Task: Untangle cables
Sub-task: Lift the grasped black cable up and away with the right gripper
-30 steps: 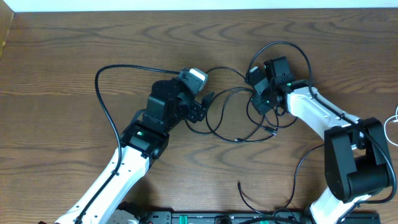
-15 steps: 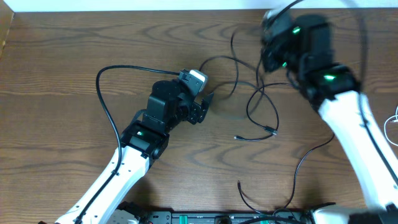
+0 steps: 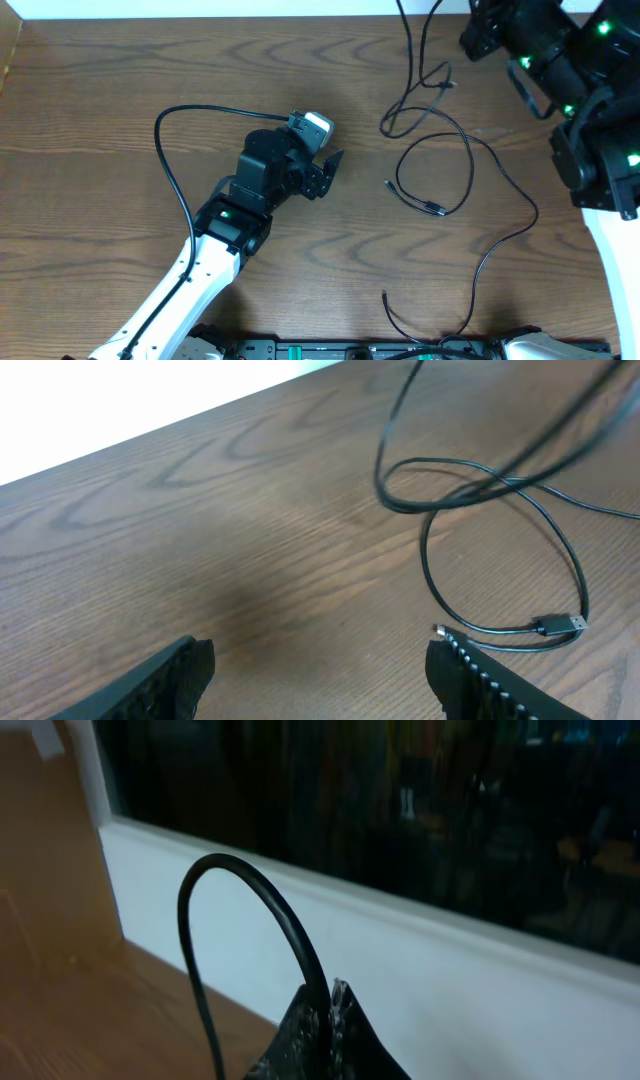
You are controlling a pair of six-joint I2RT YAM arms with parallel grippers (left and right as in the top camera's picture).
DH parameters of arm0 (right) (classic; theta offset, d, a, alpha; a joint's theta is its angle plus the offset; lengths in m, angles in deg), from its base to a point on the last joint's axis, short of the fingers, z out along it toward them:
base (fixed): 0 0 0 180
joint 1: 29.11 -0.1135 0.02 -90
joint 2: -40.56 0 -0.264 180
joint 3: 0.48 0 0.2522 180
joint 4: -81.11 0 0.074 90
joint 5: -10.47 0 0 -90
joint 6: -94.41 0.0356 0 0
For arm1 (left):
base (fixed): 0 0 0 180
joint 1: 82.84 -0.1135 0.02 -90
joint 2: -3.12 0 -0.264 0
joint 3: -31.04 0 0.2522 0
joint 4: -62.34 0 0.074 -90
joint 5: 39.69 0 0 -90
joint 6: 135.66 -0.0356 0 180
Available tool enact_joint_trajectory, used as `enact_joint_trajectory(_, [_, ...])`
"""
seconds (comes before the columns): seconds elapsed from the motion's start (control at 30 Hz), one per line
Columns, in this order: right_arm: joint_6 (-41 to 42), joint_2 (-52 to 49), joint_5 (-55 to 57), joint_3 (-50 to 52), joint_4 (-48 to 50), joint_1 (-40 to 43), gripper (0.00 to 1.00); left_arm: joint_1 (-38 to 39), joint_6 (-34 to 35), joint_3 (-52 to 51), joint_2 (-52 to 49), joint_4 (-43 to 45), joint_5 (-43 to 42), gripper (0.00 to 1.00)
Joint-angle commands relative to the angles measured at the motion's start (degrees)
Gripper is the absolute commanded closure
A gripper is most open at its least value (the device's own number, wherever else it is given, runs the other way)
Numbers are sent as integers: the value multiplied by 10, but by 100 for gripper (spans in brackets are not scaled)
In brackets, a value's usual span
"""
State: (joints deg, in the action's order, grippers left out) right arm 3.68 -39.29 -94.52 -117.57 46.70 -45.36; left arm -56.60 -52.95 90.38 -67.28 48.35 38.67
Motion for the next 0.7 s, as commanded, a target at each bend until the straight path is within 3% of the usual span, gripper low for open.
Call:
enact_joint_trajectory(0.0, [46,-1,-26,-31,14,-2,99,-2,5,7,5,-2,3,27])
enact_joint_trajectory(0.17, [58,-12,-133,-31,3,-4,99,-2,5,7,5,-2,-71,26])
enact_joint_trajectory(0.33, [19,-49,19,-31,-119,-3,99,-2,5,7,5,-2,-96,23])
enact_joint_trajectory(0.43, [63,-80,90,-31,-183,-3,99,-2,5,7,5,-2,-96,23])
enact_joint_trajectory(0.53, [75,-104,-137,-31,-179,-3,99,-2,5,7,5,-2,-96,23])
enact_joint_trajectory(0.63, [76,-130,-424,-31,-95,-9,99,-2,5,7,5,-1,-96,22])
enact_joint_trajectory(0.67, [77,-137,-474,-31,-68,-12,99,-2,5,7,5,-1,-96,23])
